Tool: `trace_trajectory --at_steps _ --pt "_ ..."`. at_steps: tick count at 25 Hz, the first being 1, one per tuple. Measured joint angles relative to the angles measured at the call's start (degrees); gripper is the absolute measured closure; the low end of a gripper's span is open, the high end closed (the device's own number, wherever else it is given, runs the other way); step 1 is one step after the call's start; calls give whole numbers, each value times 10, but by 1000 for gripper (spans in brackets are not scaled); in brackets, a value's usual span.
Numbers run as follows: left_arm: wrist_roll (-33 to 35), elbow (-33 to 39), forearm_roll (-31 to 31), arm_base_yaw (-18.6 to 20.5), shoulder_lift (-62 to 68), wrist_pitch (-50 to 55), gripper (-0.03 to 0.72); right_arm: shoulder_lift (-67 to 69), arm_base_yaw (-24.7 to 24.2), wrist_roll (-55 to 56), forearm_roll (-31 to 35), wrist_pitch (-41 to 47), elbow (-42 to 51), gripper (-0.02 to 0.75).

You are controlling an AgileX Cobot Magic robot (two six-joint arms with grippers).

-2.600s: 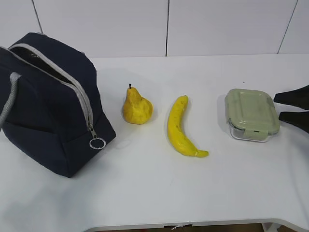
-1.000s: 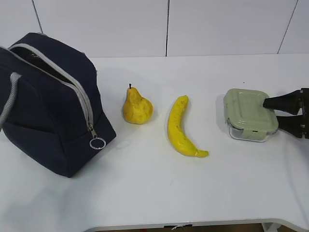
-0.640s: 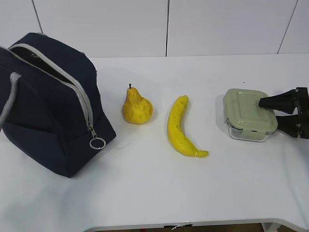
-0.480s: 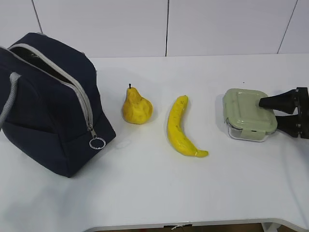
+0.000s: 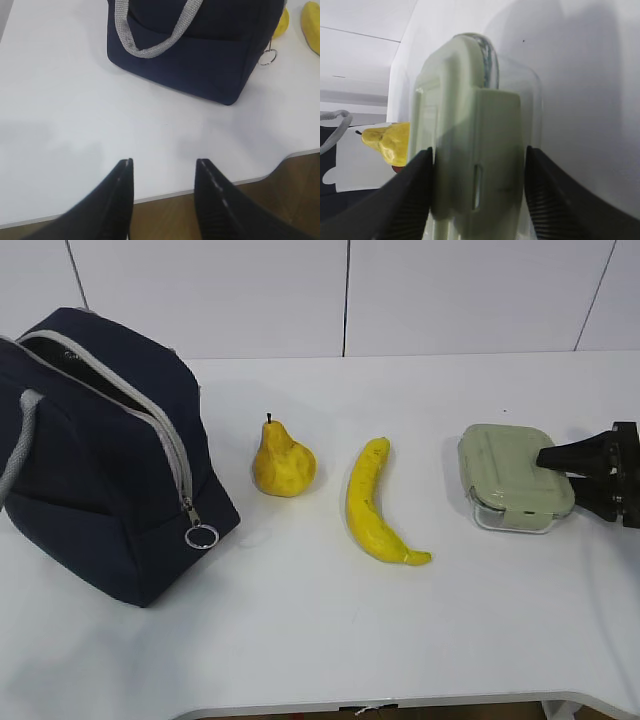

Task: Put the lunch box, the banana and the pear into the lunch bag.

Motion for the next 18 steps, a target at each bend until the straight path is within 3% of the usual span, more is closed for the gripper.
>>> trace_trajectory --at_steps 18 --pt "0 0 -1 0 0 0 400 0 0 21 -10 5 -1 328"
